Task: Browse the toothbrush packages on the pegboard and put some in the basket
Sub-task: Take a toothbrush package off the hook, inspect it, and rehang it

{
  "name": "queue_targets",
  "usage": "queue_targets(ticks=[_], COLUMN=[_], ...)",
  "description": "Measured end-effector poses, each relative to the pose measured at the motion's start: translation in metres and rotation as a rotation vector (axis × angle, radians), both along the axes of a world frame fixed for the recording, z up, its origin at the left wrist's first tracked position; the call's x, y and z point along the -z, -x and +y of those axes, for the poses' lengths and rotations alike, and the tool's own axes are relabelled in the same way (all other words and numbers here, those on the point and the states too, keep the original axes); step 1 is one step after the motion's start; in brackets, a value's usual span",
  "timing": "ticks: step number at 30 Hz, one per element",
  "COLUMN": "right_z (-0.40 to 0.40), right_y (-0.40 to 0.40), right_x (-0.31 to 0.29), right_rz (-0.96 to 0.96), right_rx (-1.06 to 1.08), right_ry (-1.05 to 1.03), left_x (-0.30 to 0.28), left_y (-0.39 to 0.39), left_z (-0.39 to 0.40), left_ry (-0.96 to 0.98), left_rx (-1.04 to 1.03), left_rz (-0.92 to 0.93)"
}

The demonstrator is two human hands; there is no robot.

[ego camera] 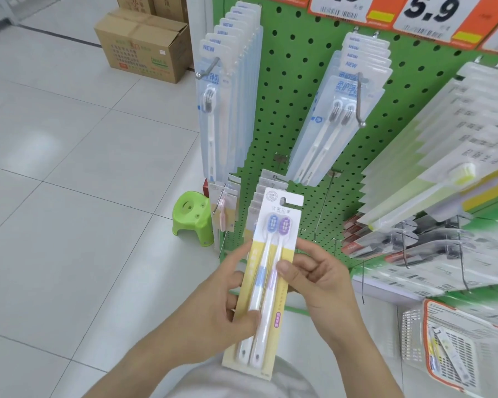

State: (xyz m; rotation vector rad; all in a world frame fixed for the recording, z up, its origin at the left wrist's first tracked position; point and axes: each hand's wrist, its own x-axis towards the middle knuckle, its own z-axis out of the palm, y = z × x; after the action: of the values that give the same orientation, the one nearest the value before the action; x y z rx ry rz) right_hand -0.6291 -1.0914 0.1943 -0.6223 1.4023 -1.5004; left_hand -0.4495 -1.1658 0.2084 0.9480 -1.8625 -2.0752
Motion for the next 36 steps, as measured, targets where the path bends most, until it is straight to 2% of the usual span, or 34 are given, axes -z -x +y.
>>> queue_targets(ticks=[5, 8, 13, 18, 25, 28, 32, 34, 36], right_z=[0.000, -0.003, -0.001, 0.002, 0.003, 0.003, 0.004, 0.005, 0.005], right_y=[0.006, 0.010, 0.007, 0.007, 0.003, -0.001, -0.002, -0.002, -0.006], right_x=[-0.009, -0.005, 0.000, -0.003, 0.001, 0.006, 0.009, 0.008, 0.007], right_rz=[-0.036, 0.016, 0.028, 0.012, 0.012, 0.047, 0.077, 0.061, 0.059], right_rx=[-0.132, -0.093, 0.039, -0.188, -0.139, -0.127, -0.088, -0.104, -0.129], right_ry=[-0.047, -0.059, -0.026, -0.095, -0.104, -0.114, -0.108, -0.093, -0.065], left_x=[0.007, 0.015, 0.019, 0.020, 0.022, 0.024, 0.021, 0.015, 0.012], left_y=[0.009, 0.010, 0.000, -0.003, -0.015, -0.015, -0.012, -0.010, -0.008], left_z=[0.005, 0.006, 0.001, 0.007, -0.001, 0.004, 0.016, 0.017, 0.015], left_ry=[-0.042, -0.072, -0.067, -0.115, -0.121, 0.000, 0.416, 0.501, 0.534], left_rx=[-0.123, -0.177, -0.062, -0.158, -0.016, -0.015, -0.174, -0.251, -0.231], left_rz=[0.047, 0.050, -0.012, 0.019, -0.061, -0.122, -0.111, -0.083, -0.093])
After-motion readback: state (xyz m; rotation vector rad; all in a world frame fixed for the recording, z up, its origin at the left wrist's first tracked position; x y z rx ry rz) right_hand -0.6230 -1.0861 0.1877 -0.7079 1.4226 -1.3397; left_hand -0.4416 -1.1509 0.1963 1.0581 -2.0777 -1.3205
